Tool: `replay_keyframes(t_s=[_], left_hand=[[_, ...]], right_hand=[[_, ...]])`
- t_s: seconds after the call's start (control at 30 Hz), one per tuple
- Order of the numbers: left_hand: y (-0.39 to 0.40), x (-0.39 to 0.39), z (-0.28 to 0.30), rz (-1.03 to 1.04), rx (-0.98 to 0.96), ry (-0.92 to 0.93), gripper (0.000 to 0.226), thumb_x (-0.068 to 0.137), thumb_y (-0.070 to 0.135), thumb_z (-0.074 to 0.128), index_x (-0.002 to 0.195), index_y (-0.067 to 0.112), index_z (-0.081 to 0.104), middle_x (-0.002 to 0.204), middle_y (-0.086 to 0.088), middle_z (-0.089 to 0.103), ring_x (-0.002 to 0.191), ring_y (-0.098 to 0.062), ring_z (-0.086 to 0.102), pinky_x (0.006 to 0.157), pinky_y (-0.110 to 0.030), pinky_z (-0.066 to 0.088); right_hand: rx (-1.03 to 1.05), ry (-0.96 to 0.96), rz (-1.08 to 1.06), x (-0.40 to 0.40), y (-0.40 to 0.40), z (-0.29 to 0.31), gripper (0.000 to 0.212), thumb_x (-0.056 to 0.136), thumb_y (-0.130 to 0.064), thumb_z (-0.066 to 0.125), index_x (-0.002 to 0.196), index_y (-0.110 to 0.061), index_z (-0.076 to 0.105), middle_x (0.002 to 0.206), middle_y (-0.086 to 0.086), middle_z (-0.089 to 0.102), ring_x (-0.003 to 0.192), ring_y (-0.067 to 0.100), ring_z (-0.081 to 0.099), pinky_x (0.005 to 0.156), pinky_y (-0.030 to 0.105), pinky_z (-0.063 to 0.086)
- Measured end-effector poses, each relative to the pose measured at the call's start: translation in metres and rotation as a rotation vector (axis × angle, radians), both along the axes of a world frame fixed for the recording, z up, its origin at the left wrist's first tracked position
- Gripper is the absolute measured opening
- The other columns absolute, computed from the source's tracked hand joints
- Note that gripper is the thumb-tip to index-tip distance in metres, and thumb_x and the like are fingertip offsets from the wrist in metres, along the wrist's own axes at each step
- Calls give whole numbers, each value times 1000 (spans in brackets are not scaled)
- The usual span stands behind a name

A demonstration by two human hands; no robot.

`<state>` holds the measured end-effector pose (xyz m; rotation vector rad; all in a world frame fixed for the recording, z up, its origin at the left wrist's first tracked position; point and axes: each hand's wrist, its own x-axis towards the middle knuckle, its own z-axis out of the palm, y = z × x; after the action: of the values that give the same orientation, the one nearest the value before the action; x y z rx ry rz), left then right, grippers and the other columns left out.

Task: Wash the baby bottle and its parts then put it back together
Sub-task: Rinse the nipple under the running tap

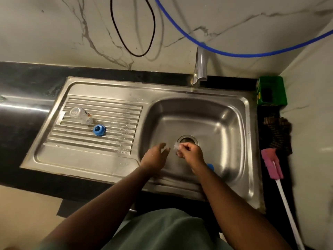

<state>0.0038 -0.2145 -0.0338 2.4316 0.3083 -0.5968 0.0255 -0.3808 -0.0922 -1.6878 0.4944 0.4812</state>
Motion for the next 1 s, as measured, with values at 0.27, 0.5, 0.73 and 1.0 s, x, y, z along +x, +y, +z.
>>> replay_keyframes(t_s=[0.27,0.5,0.73,1.0], left_hand=[[-59,89,56,516,-752,-32,14,102,13,66,97,4,76,74,-4,68,61,-9,60,63,-25,55],[-73,145,73,294,-672,-141,9,96,13,74,98,6,79,83,-5,79,74,-13,72,69,-23,59],[-95,189,83,437,-625,-128,16,98,35,72,99,21,68,97,-4,77,86,-15,75,71,-25,61],[-108,225,87,428,-517,-89,32,96,16,74,83,28,48,107,-10,66,111,-30,69,100,-49,58]], right_hand=[[70,-497,-62,47,-26,60,29,100,-9,66,128,-13,70,118,-7,74,106,1,70,87,17,55],[48,-547,5,92,-52,74,37,93,-16,77,126,-24,64,112,-6,74,104,5,71,87,21,57],[-53,-469,-35,105,-54,68,24,90,-33,78,107,-27,62,95,-7,74,86,4,70,79,31,60],[-156,-504,-12,105,-50,63,27,86,-42,77,100,-31,57,88,-5,69,80,13,68,72,42,61]])
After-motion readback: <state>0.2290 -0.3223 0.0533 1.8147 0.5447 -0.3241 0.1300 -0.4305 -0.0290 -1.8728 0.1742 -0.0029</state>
